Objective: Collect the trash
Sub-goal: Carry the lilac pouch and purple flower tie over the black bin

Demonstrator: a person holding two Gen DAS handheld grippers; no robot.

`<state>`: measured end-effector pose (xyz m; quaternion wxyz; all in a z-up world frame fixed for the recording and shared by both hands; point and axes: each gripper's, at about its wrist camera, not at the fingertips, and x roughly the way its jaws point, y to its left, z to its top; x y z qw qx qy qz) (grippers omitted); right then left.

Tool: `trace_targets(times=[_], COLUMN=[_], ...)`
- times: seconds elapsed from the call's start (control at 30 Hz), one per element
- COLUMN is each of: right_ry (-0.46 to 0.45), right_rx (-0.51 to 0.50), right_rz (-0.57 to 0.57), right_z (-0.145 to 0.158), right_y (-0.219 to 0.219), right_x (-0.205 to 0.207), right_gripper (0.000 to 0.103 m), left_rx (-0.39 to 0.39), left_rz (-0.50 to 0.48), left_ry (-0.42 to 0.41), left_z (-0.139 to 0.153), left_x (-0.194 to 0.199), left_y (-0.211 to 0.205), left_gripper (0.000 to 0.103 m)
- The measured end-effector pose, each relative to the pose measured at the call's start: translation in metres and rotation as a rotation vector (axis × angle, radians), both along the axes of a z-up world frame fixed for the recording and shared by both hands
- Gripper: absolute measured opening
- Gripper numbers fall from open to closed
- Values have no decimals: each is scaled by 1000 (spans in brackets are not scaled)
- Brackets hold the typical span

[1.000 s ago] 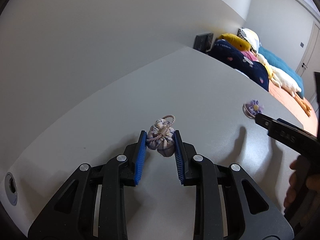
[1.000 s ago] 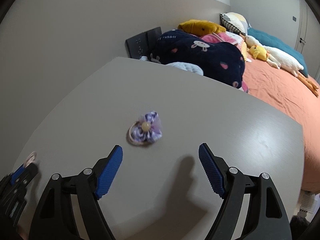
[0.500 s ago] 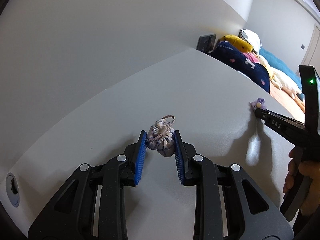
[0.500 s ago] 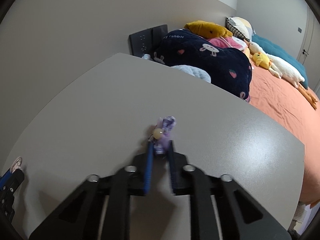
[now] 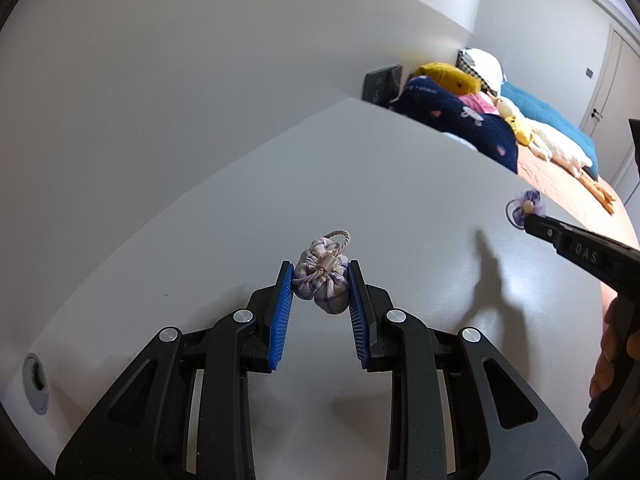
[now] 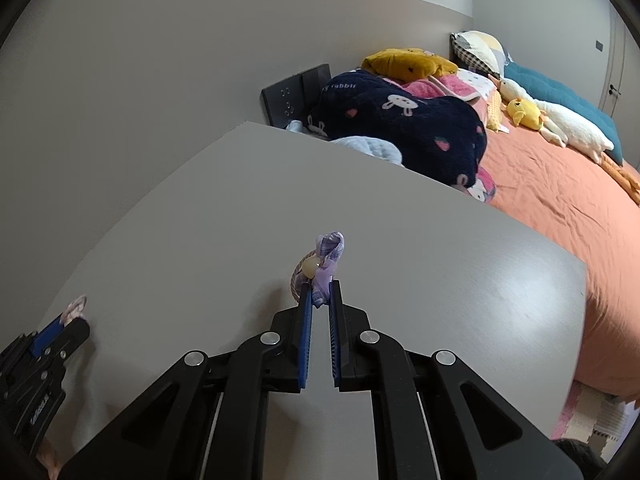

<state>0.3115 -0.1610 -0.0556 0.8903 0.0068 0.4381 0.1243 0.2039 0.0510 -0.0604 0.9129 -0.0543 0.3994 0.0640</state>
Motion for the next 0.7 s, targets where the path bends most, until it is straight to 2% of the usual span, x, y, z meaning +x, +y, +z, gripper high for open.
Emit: trace_targets(times=[0.27,0.43,0.7], right_ry=[-17,-40,-55], right_rx=[59,79,88], right_rz=[13,6,-9], right_z=[25,41,50], right_y=[-27,-44,-72], right_x=[-47,-80,-126], right_gripper=[9,9,9], left_rx=[2,13,17], left_rz=[-33,-50,-64], left_ry=[-32,-40,-52], left_z=[29,39,51], left_x=[-30,-51,-84], left_y=[-27,-42,-57], left_gripper=[27,27,27])
